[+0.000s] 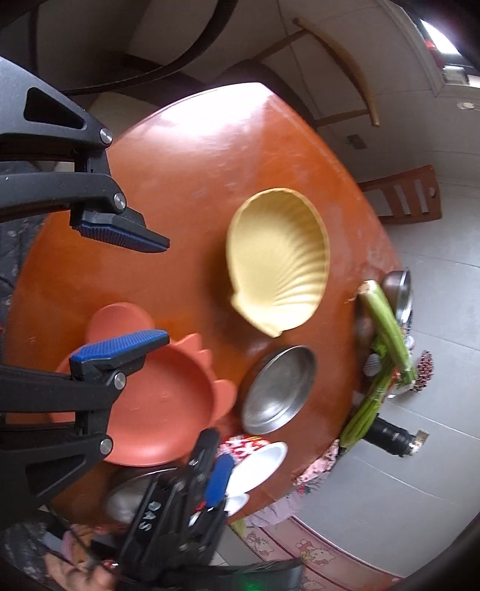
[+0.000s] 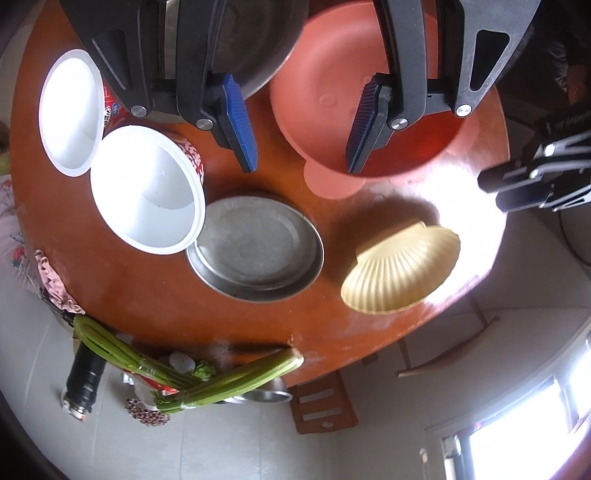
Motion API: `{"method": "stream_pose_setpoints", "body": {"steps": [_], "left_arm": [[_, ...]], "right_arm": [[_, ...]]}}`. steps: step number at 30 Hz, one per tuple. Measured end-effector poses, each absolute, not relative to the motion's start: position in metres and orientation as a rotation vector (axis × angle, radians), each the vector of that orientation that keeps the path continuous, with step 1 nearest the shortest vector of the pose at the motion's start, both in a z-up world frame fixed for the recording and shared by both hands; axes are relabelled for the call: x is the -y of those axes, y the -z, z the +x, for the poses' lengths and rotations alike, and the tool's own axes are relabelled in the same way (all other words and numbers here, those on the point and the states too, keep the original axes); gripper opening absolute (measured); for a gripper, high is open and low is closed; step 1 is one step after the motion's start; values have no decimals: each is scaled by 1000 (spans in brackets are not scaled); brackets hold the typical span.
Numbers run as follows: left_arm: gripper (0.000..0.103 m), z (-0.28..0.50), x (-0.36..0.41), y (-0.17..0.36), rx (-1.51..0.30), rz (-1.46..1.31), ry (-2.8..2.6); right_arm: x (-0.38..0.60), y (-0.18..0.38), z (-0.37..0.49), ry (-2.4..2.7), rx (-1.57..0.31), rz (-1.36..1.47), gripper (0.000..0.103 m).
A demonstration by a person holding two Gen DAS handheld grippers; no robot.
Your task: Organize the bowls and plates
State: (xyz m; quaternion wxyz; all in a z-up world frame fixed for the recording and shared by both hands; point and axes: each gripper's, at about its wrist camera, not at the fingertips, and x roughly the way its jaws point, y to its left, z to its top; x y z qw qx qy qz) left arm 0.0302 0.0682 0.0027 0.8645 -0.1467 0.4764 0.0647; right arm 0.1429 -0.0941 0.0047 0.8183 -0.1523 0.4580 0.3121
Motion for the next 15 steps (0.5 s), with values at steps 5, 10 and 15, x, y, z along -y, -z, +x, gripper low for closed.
{"method": "stream_pose_setpoints", "body": {"steps": [5,10,15], "left_arm": [[43,22,-48,8,-1047,-304,-105],[46,27,-36,20,-1092,-309,-78],[46,31,-35,25,-1100,-341,-85]], "right_arm": [[85,8,140,-707,-1002,-380,51],[74,20,141,-714,-1016,-434,52],[68,29,145,-702,-1021,-476,52]]}}
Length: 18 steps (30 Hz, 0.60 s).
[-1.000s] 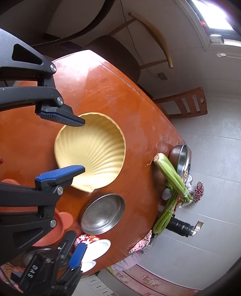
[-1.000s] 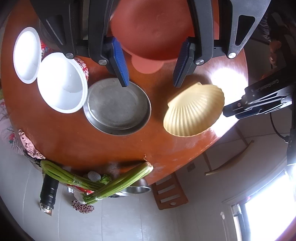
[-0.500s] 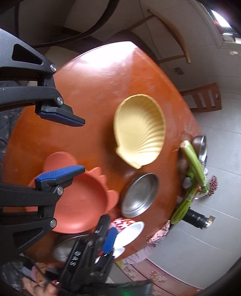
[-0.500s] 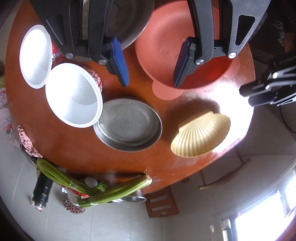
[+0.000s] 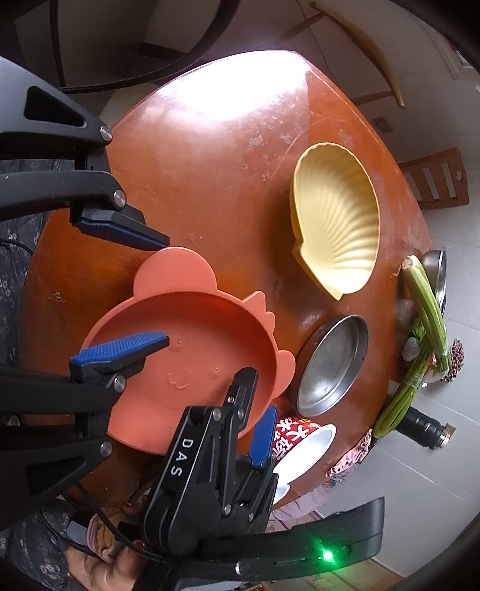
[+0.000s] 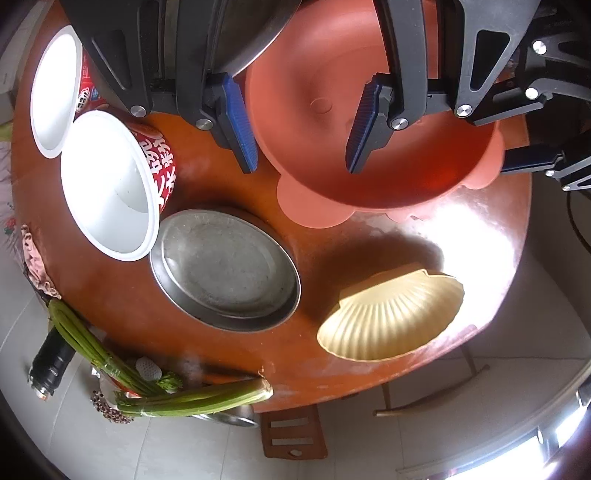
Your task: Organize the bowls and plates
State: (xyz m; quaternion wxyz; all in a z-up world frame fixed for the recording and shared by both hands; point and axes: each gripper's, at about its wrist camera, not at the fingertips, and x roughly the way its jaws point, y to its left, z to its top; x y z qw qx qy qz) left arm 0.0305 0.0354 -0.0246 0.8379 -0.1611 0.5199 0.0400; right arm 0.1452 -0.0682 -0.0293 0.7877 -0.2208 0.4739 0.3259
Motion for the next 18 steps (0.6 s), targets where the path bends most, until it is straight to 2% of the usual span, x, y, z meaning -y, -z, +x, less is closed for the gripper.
{"method": "stream_pose_setpoints", "body": {"steps": [18], "left_arm": [[44,46,-68,25,-1020,-420,-137]], "right_arm": [[62,22,148,-735,-1053,-368,52]]}}
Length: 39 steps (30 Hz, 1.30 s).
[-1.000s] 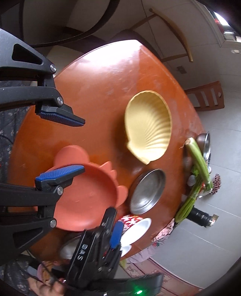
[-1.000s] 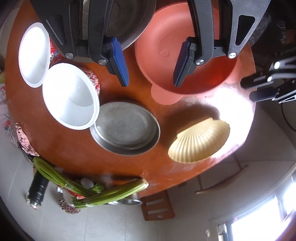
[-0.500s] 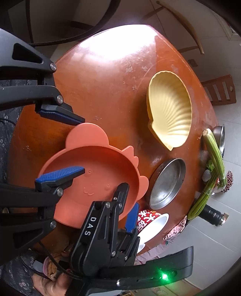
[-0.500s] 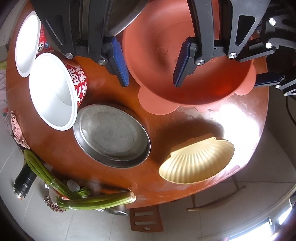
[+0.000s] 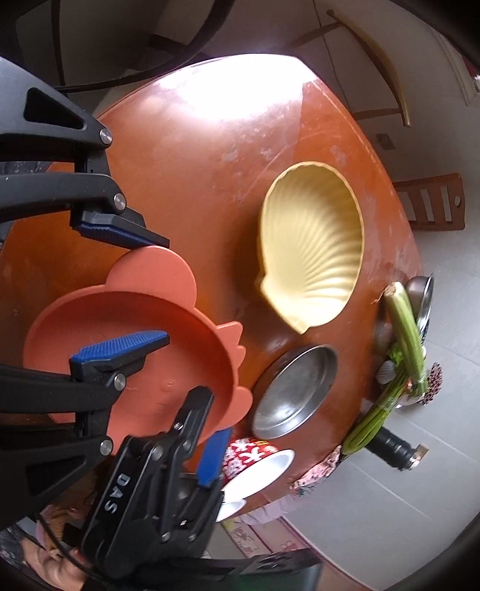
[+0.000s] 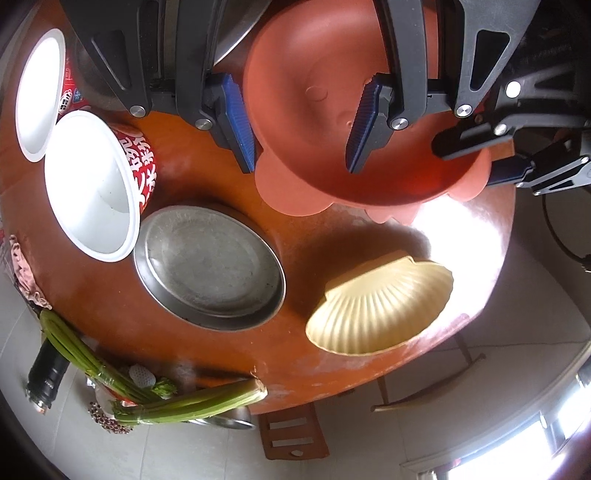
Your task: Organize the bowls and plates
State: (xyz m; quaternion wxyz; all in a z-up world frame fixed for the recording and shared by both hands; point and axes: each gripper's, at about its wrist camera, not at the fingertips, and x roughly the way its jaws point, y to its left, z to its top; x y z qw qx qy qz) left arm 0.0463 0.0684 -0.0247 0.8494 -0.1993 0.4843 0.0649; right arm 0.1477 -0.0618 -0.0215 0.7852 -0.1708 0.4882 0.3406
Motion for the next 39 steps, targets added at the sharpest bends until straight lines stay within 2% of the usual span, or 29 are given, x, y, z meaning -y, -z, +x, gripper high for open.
{"method": "stream_pose_setpoints", "body": {"steps": [9,20,39], "left_arm": [[44,51,-97,18,-973,-451,-143],[44,51,-118,31,-961,-485,-149],[44,19,-100,38,-1006,-456,-159]], "right_arm": [[50,8,141,-745,-1029,-323,52],[31,25,137,-748,-1077,-347,52],[57,34,115,-737,-1111,-362,52]]}}
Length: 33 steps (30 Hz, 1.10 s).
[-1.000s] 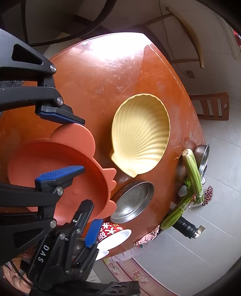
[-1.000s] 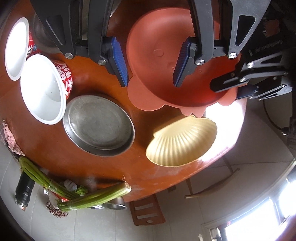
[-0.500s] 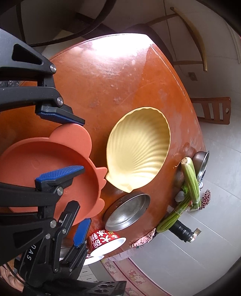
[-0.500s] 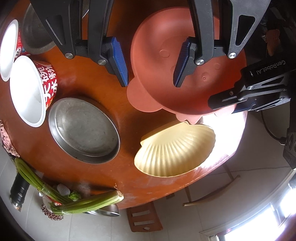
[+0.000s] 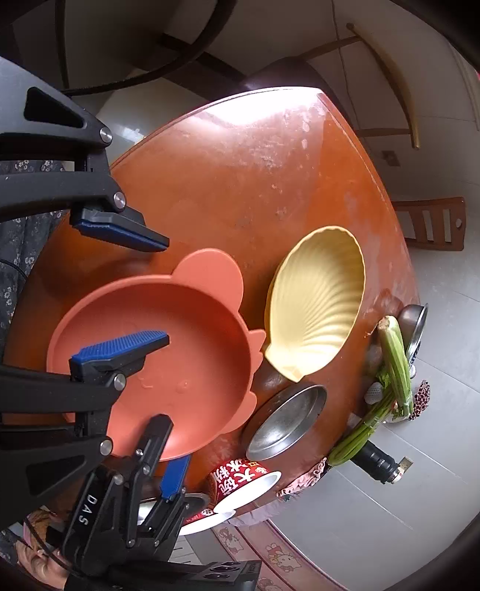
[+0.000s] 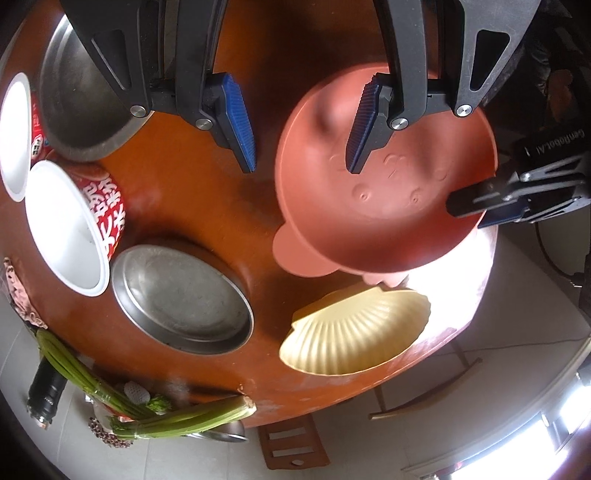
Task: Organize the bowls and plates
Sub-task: 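Carry the orange bowl with both grippers and lower it onto the yellow plate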
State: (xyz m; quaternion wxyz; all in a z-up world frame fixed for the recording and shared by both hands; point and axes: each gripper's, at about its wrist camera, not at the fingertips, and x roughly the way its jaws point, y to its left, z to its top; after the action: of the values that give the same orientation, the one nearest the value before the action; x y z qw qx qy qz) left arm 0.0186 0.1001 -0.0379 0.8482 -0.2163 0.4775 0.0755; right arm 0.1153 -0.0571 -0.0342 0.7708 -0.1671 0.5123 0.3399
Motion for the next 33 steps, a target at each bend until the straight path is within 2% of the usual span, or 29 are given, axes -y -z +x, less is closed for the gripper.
{"method": "stream_pose_setpoints", "body": {"steps": [13,33], "left_arm": [[44,20,-82,29,-983,-402,-132],[44,15,-100,-2,-898,-393,-143]], "right_arm": [[58,30,103,-755,-1093,-355,52],[46,-16,101,-789,-1004,-311,53]]}}
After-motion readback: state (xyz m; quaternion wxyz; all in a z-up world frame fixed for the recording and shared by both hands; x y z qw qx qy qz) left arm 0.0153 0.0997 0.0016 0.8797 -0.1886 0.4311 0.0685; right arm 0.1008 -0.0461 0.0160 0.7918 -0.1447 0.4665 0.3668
